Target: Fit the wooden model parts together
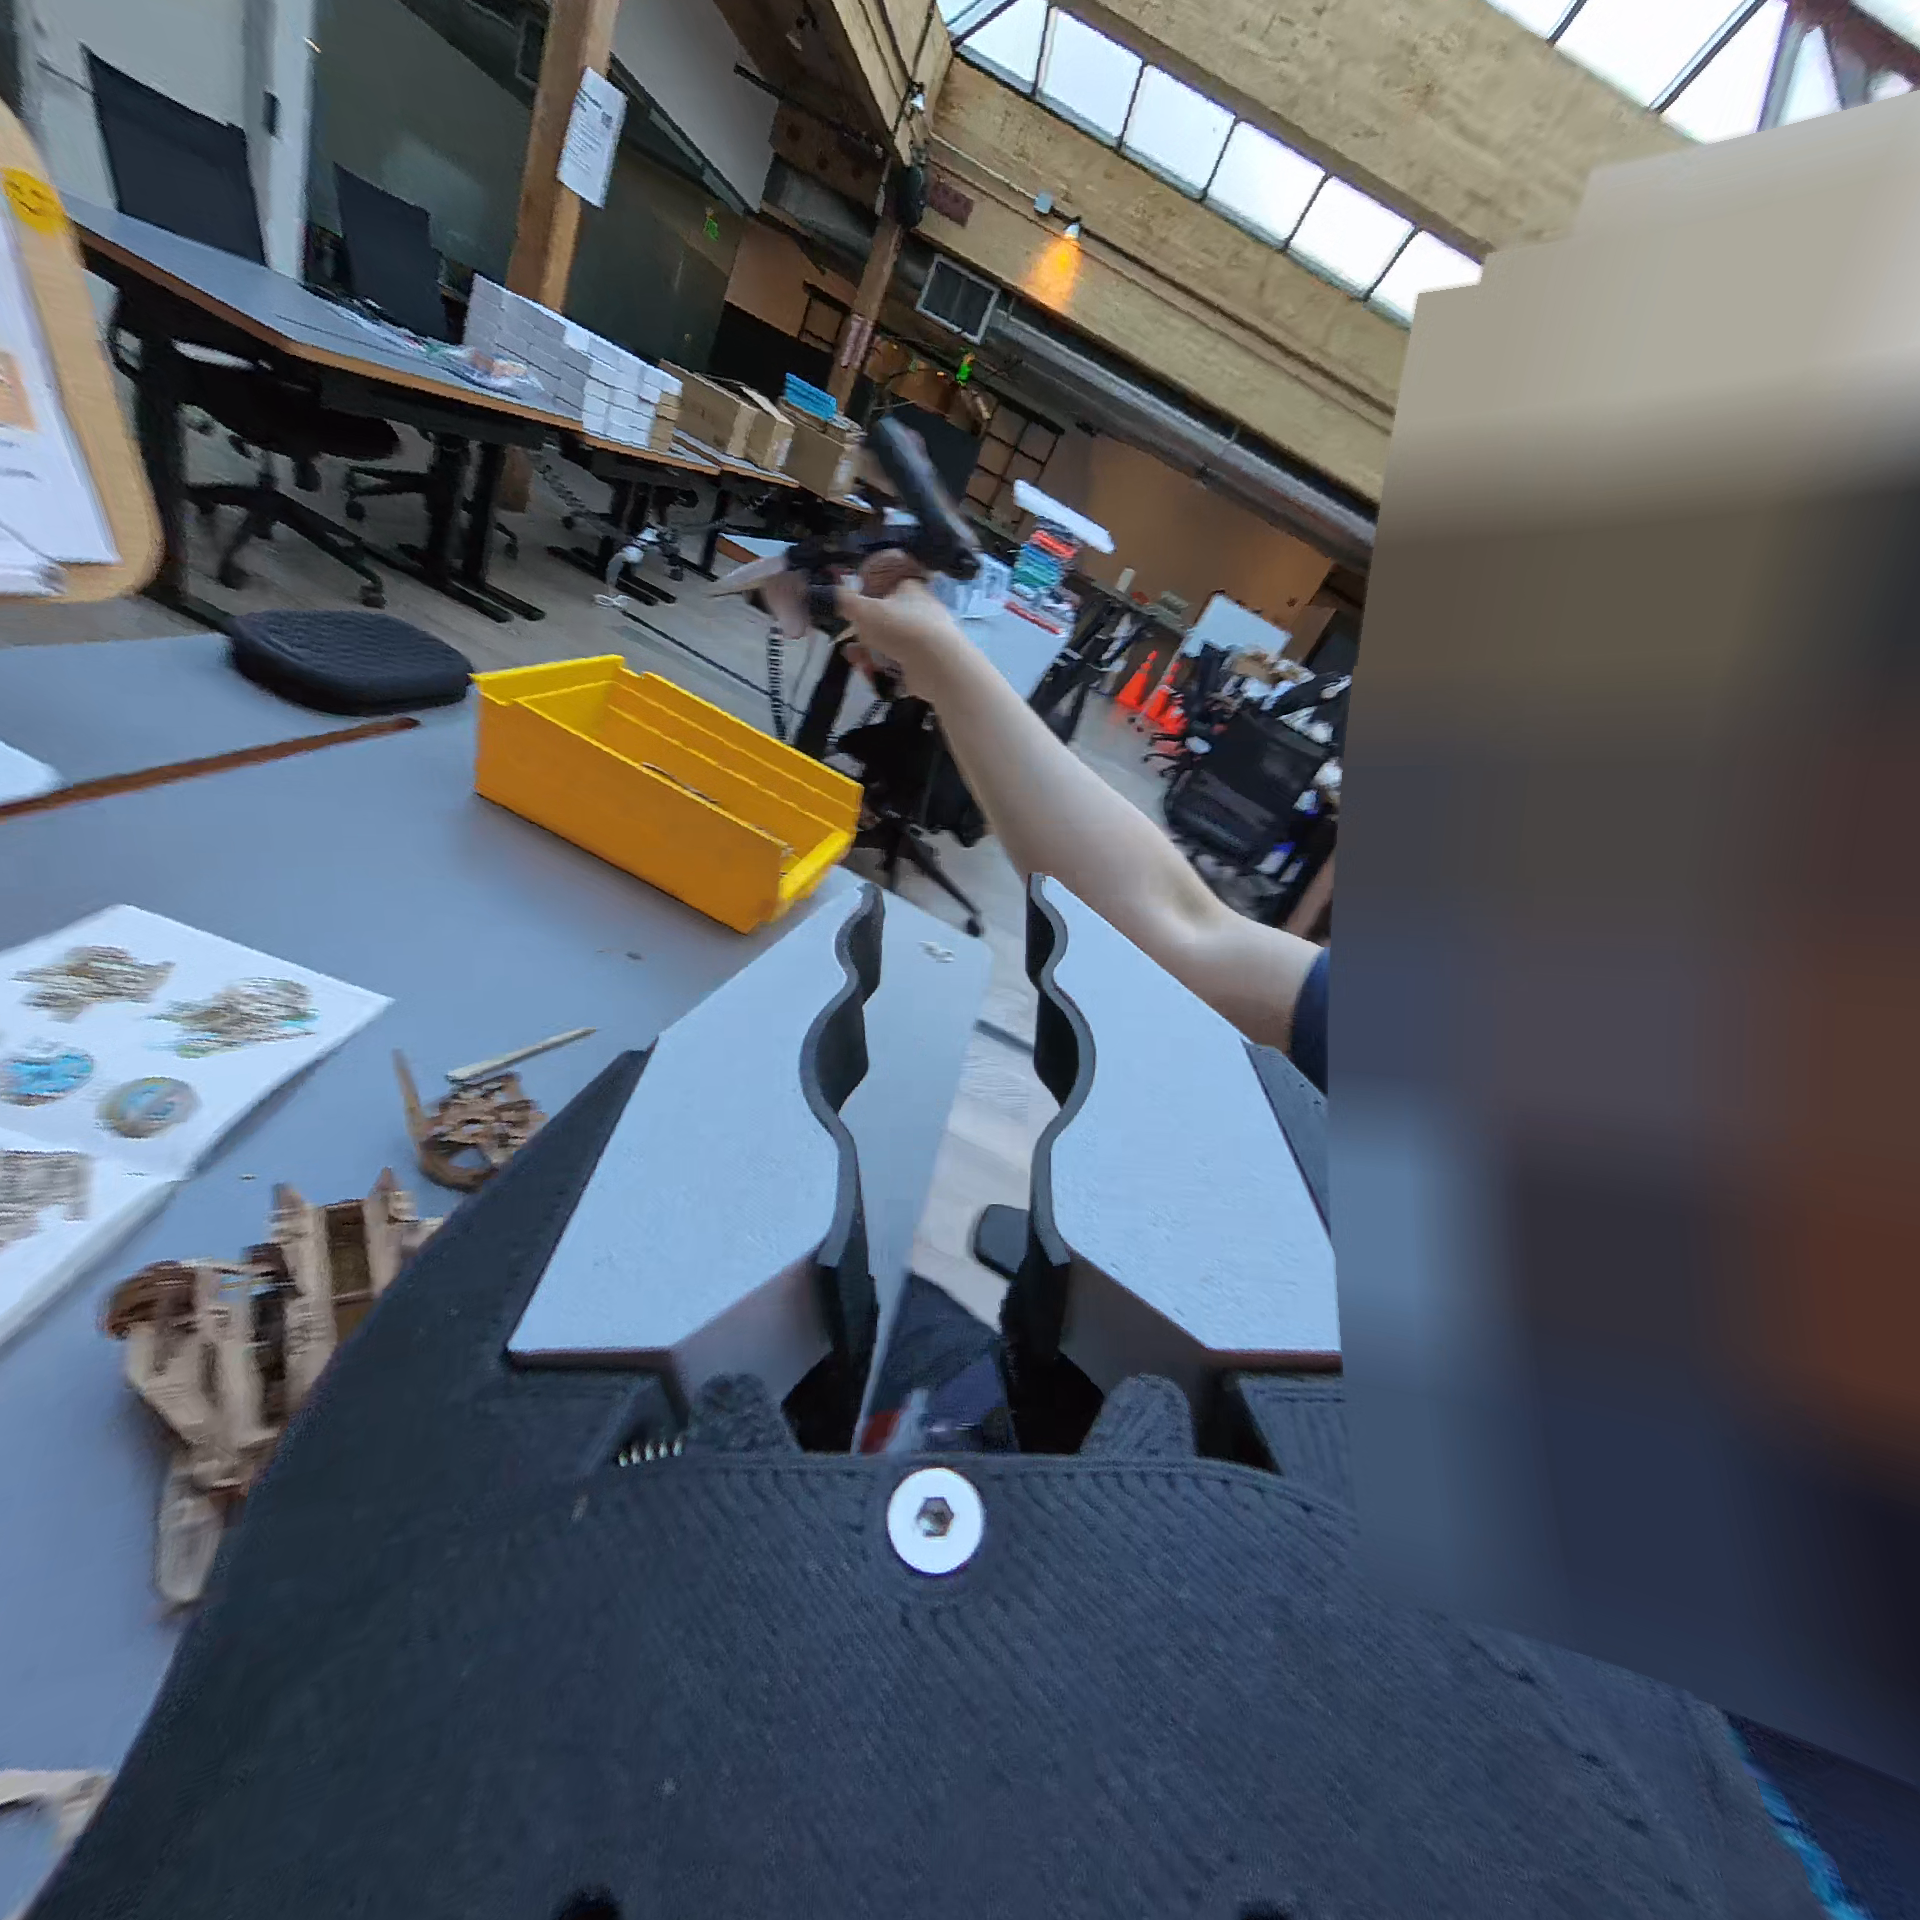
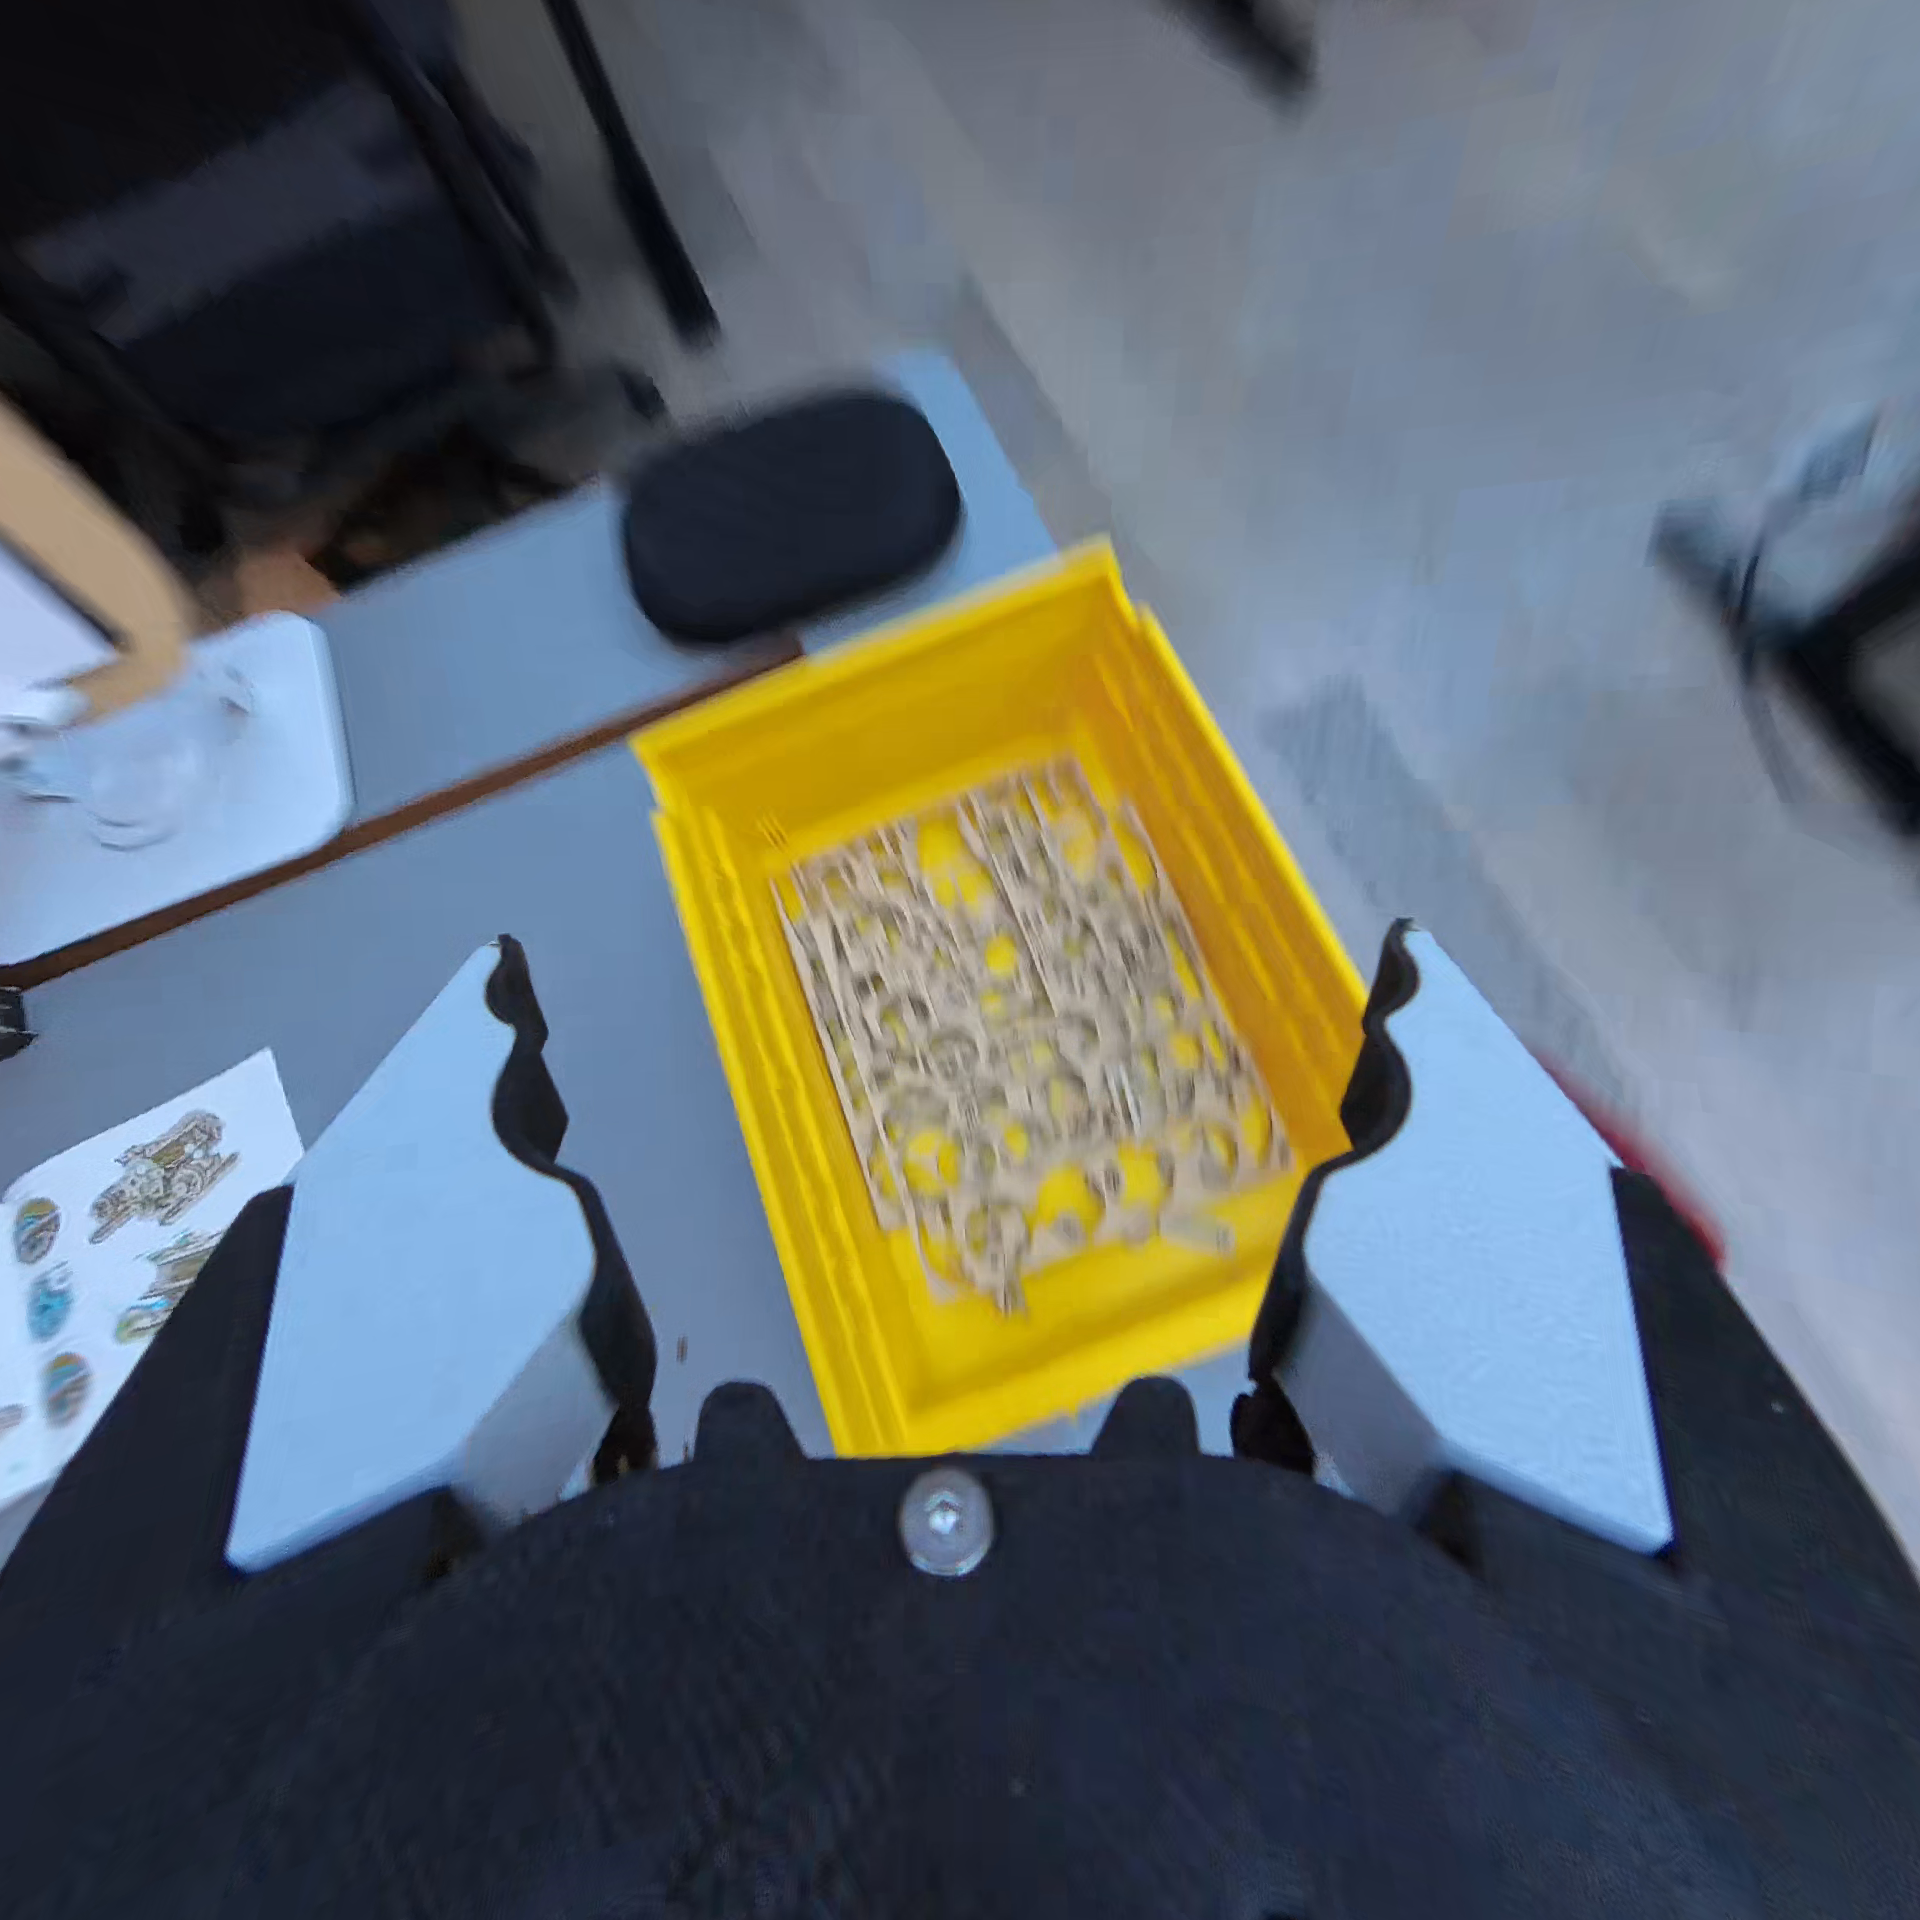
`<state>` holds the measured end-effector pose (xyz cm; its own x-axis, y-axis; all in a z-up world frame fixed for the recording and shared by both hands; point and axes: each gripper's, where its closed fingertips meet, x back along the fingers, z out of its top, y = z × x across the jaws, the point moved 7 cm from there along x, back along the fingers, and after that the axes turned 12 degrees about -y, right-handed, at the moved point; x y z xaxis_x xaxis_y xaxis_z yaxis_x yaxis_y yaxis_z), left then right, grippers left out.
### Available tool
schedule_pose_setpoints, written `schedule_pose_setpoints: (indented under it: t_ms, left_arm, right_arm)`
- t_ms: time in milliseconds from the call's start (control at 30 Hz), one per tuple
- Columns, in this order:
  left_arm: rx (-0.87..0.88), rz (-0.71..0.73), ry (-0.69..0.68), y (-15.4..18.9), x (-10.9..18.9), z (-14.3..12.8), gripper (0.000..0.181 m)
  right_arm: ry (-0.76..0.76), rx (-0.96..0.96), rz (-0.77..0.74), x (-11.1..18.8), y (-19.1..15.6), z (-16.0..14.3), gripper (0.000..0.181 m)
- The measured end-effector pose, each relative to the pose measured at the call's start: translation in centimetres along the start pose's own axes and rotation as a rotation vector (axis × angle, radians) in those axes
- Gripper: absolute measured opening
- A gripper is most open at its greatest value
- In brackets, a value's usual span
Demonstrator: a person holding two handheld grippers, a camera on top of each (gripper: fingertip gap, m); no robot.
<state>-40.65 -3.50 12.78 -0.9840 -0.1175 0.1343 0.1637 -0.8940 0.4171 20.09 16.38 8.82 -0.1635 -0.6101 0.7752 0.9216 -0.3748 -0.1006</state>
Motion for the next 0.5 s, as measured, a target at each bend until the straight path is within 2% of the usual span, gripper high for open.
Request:
schedule_pose_setpoints:
  t_ms: [100, 200, 233, 367, 500]
  left_arm:
    - [-0.177, 0.191, 0.004, -2.2, 0.4, -0.3, 0.027]
    - [-0.371, 0.416, 0.006, -4.0, 0.8, -1.0, 0.031]
    - [-0.429, 0.491, -0.001, -4.5, 0.8, -1.5, 0.034]
    - [-0.533, 0.734, -0.013, -5.8, 0.7, -4.2, 0.051]
    - [-0.526, 0.943, -0.062, -7.5, 0.7, -8.0, 0.061]
  right_arm:
    - [0.39, 0.283, 0.111, 3.7, -5.3, -1.6, 0.143]
    - [0.756, 0.576, 0.135, 6.0, -10.2, -7.0, 0.136]
    - [0.845, 0.687, 0.163, 6.4, -11.8, -9.3, 0.125]
    - [0.925, 0.843, 0.358, 6.8, -16.4, -17.9, 0.113]
    - [0.951, 0.892, 0.501, 7.6, -19.1, -24.0, 0.1]
